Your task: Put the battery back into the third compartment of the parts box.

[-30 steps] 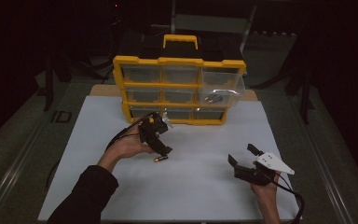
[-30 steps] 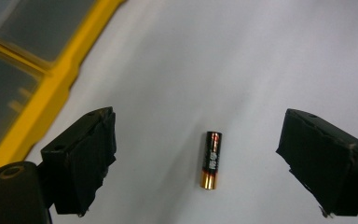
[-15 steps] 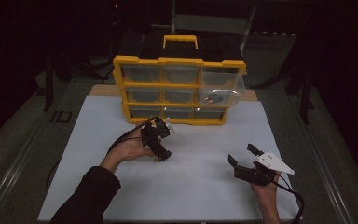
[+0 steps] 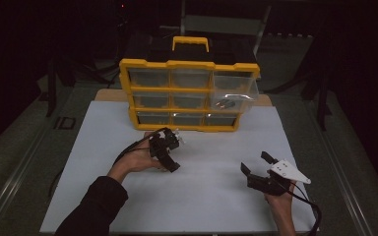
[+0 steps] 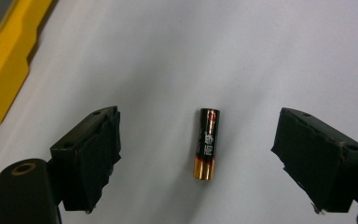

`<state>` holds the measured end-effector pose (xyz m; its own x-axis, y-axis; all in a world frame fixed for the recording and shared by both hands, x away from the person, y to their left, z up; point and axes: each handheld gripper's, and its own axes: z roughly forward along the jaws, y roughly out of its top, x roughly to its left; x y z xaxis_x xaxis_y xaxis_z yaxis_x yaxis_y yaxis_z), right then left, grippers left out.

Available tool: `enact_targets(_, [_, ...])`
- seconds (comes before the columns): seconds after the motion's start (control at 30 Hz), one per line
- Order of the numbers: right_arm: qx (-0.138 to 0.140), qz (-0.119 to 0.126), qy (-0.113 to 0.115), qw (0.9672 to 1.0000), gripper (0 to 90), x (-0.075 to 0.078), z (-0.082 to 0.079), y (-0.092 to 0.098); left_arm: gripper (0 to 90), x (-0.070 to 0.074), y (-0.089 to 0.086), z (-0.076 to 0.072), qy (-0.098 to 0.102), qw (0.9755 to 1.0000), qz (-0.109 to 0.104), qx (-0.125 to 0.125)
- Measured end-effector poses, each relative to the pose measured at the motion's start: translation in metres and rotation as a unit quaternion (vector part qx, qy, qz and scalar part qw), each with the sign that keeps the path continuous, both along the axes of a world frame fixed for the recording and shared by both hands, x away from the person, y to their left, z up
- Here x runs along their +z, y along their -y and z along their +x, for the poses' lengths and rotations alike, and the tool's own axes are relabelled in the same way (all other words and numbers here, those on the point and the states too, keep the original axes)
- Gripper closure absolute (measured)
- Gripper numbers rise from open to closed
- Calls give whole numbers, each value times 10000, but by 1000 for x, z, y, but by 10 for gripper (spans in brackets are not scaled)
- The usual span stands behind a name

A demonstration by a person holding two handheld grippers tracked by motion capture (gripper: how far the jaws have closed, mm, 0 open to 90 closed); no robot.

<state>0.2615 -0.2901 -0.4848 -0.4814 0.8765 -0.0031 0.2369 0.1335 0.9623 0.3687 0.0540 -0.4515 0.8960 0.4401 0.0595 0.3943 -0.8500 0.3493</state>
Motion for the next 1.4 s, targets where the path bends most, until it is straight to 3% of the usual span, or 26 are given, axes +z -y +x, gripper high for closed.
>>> enact_targets(0.57, [3,-9,-2,10000,113,0,0,0,206,-16,2,-5,-84,9998,114,-112])
enact_targets(0.77, [4,-7,-4,10000,113,0,0,0,283,-22,2,-7,-119,9995,179,-221])
enact_targets(0.8, [1,-7,-5,10000,113,0,0,0,355,-23,1,-7,-129,9994,189,-245])
enact_targets(1.07, [0,-9,-10,10000,113,0,0,0,579,-32,0,-6,-283,9988,359,-195])
enact_targets(1.33, [1,-17,-3,10000,113,0,0,0,723,-37,3,-4,-348,9986,390,-115])
enact_targets(1.4, [4,-16,-2,10000,113,0,0,0,754,-37,3,-2,-449,9983,361,-68])
